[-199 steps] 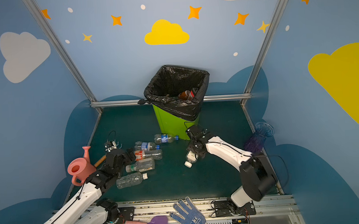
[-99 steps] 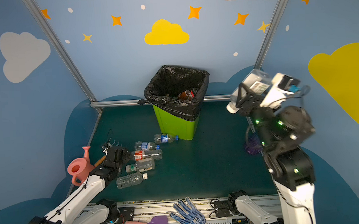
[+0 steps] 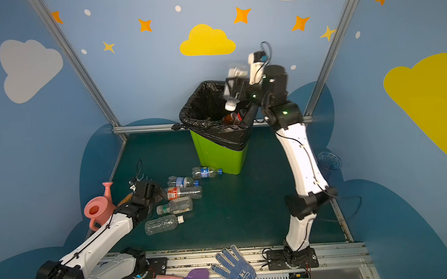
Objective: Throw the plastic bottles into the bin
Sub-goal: 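Lift the square bottle over the bin and open the right gripper, then reach the right gripper across to the clear ribbed white-cap bottle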
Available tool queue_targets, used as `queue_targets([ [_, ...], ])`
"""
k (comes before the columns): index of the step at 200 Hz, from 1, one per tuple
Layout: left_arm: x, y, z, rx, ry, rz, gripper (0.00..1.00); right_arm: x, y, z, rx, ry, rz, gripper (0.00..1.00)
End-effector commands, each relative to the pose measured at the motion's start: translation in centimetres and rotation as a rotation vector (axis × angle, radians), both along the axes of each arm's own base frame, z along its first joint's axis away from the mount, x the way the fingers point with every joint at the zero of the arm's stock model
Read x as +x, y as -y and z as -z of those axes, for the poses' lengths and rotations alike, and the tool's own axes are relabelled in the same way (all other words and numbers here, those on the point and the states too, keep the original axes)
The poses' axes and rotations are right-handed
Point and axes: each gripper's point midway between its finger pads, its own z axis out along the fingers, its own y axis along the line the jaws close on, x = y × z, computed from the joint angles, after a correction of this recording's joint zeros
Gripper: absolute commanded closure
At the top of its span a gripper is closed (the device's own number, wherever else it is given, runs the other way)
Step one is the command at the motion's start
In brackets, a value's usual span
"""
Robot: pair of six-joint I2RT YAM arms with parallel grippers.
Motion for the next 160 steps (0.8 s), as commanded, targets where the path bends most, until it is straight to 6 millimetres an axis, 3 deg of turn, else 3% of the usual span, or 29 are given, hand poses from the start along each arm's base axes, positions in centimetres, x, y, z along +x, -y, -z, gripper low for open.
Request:
queue_targets([
  [1,-0.3,-0.8,-1.5,0.033,0.014,-0.017,0.00,-7.8,5.9,-10.3,0.068,0.169,0.096,0.04],
  [12,-0.5,-1.0,-1.9,0.038,0.028,-0.025,0.00,-10.6,8.1,-14.0,0.119,0.297,0.130,0.03],
  [23,-0.5,-1.1,-2.2,0.035,0.041,-0.025,0.00,-12.4,10.2,-15.0,0.152,0.358,0.174,0.02],
  [32,-0.5,-0.8,-2.5,0.031,0.052,-0.008,0.00,-13.3,11.4,-14.7,0.160,0.360,0.203,0.02],
  [51,-0.3,-0.3,-2.9,0.019,0.063,0.026,0.00,-14.2,13.1,-12.1,0.156,0.318,0.242,0.02],
  [84,-0.6,-0.4,-3.1,0.024,0.045,0.029,0.00,-14.0,15.2,-4.7,0.188,0.162,0.295,0.02],
  [123,-1.1,-0.8,-3.1,0.029,0.050,0.006,0.00,-15.2,13.6,2.3,0.211,0.058,0.206,0.02],
  [160,-0.7,-1.6,-4.2,0.053,0.069,-0.036,0.00,-17.3,7.3,8.8,0.110,-0.003,0.019,0.02],
])
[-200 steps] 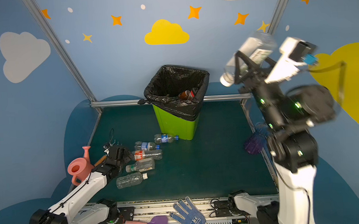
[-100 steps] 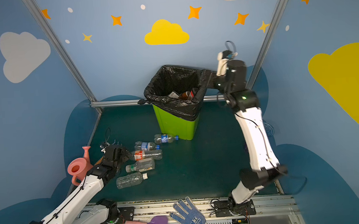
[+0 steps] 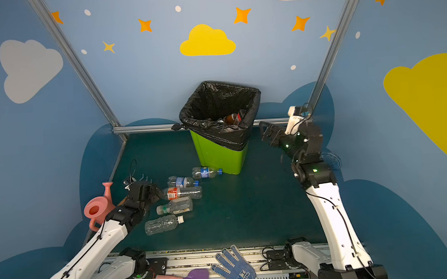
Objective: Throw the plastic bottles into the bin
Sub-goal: 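Reach the right gripper across to the clear ribbed white-cap bottle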
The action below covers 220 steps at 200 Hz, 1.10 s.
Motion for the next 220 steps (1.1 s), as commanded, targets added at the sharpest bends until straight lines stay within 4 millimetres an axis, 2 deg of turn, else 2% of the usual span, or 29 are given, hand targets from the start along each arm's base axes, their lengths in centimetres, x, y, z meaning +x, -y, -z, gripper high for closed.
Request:
queue_targets([
  [1,0.2,-1.0,-1.5,0.029,0.015,-0.044,0.00,-3.4,-4.1,-1.6,-0.020,0.117,-0.154,0.02],
  [30,0.4,-2.2,-2.8,0.042,0.025,-0.069,0.00,-5.5,-10.5,4.4,-0.068,0.042,-0.331,0.03],
  [62,0.6,-4.1,-4.4,0.027,0.028,-0.096,0.00,-8.7,-18.8,9.4,-0.232,0.042,-0.533,0.03],
  [93,0.7,-5.7,-6.1,0.011,0.052,-0.129,0.00,-13.4,-27.0,14.0,-0.400,0.051,-0.766,0.03],
  [118,1.1,-5.8,-6.8,-0.010,0.057,-0.119,0.00,-17.8,-32.6,17.9,-0.553,0.063,-0.977,0.04],
  [140,1.2,-5.9,-7.0,-0.004,0.038,-0.113,0.00,-20.8,-35.5,20.5,-0.683,0.052,-1.120,0.07],
  [164,1.1,-6.3,-7.6,0.004,0.033,-0.117,0.00,-23.4,-37.6,22.8,-0.765,0.034,-1.226,0.12],
  [196,1.4,-6.2,-8.3,-0.008,0.038,-0.102,0.00,-24.4,-38.7,25.3,-0.843,-0.006,-1.286,0.12],
  [220,1.4,-6.1,-8.3,-0.011,0.041,-0.098,0.00,-24.4,-39.3,27.3,-0.926,-0.023,-1.304,0.12],
])
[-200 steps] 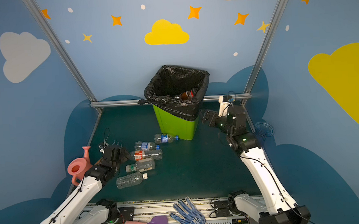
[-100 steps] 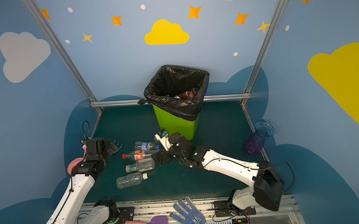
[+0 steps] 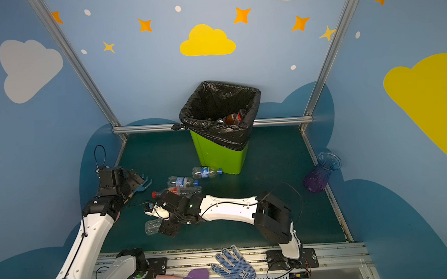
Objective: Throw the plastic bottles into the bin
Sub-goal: 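Reach the right gripper across to the clear ribbed white-cap bottle, then close the right gripper on the ribbed bottle and lift it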
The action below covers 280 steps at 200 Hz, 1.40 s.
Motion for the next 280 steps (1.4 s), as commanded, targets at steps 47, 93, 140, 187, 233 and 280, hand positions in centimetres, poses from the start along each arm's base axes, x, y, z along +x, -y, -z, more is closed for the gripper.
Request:
queue_targets([
  [47,-0.7,0.0,0.2,0.012,-0.023,0.020,0.00,-0.5,-0.7,4.7,-0.204,0.043,-0.089,0.17],
  [93,-0.8,0.0,0.9,0.014,-0.032,0.018,0.00,-1.2,-1.5,6.3,-0.268,0.060,-0.139,0.16],
  [140,-0.8,-0.1,1.5,0.016,-0.043,0.019,0.00,-1.5,-2.6,8.3,-0.346,0.096,-0.158,0.12],
  [187,-0.8,-0.1,1.9,0.016,-0.051,0.018,0.00,-1.3,-3.0,8.8,-0.376,0.117,-0.168,0.26],
  [233,-0.9,-0.2,2.1,0.016,-0.054,0.013,0.00,-1.1,-2.8,5.5,-0.307,0.131,-0.131,0.46],
  [280,-1.3,-0.6,1.2,0.031,-0.035,-0.002,0.00,0.4,0.2,-0.2,-0.197,0.142,-0.027,0.47],
])
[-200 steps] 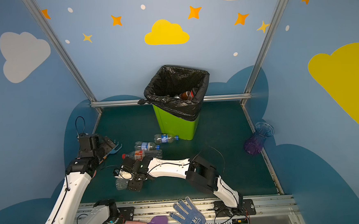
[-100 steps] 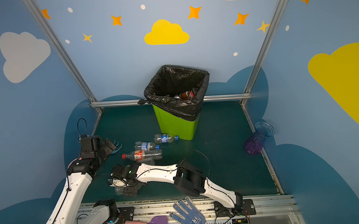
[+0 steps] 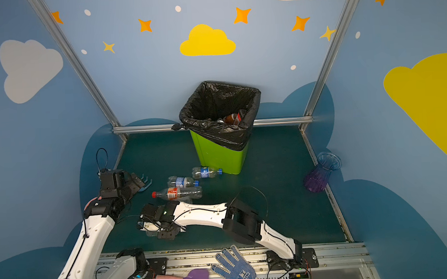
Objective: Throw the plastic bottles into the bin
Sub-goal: 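Close the right gripper on the ribbed bottle and lift it, then raise the ribbed bottle over the bin and open the right gripper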
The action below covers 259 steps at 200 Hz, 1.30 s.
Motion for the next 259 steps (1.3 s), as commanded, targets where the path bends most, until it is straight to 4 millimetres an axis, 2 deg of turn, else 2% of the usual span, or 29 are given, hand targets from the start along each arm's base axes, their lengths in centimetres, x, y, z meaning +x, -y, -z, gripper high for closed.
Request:
queue_targets([
  [1,-0.5,-0.5,-0.5,0.025,0.003,-0.009,0.00,1.3,0.9,-5.6,0.129,0.029,0.074,0.47],
  [10,-0.6,-0.5,-0.6,0.026,0.008,-0.009,0.00,2.1,2.0,-6.6,0.146,0.048,0.108,0.47],
  [29,-0.7,-0.4,-0.6,0.021,0.018,-0.005,0.00,4.2,4.8,-10.0,0.210,0.109,0.182,0.47],
  [45,-0.8,-0.2,-0.2,0.020,0.022,0.005,0.00,6.4,7.5,-14.8,0.295,0.215,0.253,0.45],
  [80,-0.3,0.9,0.7,-0.012,0.029,0.066,0.00,11.0,14.7,-28.1,0.549,0.533,0.380,0.45],
  [93,-0.2,1.2,1.1,-0.027,0.022,0.072,0.00,11.9,18.4,-34.4,0.659,0.658,0.429,0.46],
  [108,0.1,1.5,1.4,-0.035,0.011,0.080,0.00,11.5,23.2,-42.3,0.809,0.834,0.463,0.47],
  [125,0.2,2.1,1.8,-0.021,-0.008,0.095,0.00,9.1,28.9,-50.7,1.013,0.942,0.483,0.48],
  [134,0.2,2.4,2.0,-0.002,-0.020,0.102,0.00,7.5,31.5,-53.8,1.110,0.967,0.468,0.49],
  [145,0.3,2.8,2.2,0.031,-0.030,0.108,0.00,6.1,33.4,-56.1,1.187,1.000,0.442,0.48],
  [154,0.4,3.1,2.1,0.046,-0.030,0.112,0.00,5.8,34.0,-57.0,1.206,1.033,0.436,0.46],
  [164,0.6,3.6,2.1,0.049,-0.031,0.121,0.00,6.5,33.8,-57.4,1.182,1.074,0.456,0.44],
  [175,0.7,4.1,2.0,0.054,-0.026,0.133,0.00,8.2,32.9,-57.3,1.148,1.082,0.492,0.42],
  [185,0.8,4.8,2.0,0.059,-0.025,0.151,0.00,11.0,32.4,-56.7,1.140,1.021,0.547,0.42],
  [204,1.0,5.7,2.2,0.070,-0.028,0.172,0.00,18.9,30.4,-53.2,1.151,0.675,0.652,0.44],
  [223,1.2,6.4,2.3,0.065,-0.034,0.187,0.00,26.1,27.3,-48.1,1.071,0.444,0.732,0.41],
  [235,1.0,6.4,2.0,0.065,-0.038,0.187,0.00,28.8,25.8,-44.8,1.002,0.353,0.771,0.35],
  [243,0.9,6.2,1.8,0.073,-0.041,0.184,0.00,30.0,25.6,-43.1,0.975,0.327,0.803,0.22],
  [252,0.7,6.1,1.7,0.082,-0.041,0.182,0.00,30.5,26.3,-43.0,0.979,0.326,0.828,0.13],
  [259,0.5,6.0,1.4,0.090,-0.038,0.186,0.00,30.5,27.7,-44.1,1.005,0.348,0.858,0.10],
])
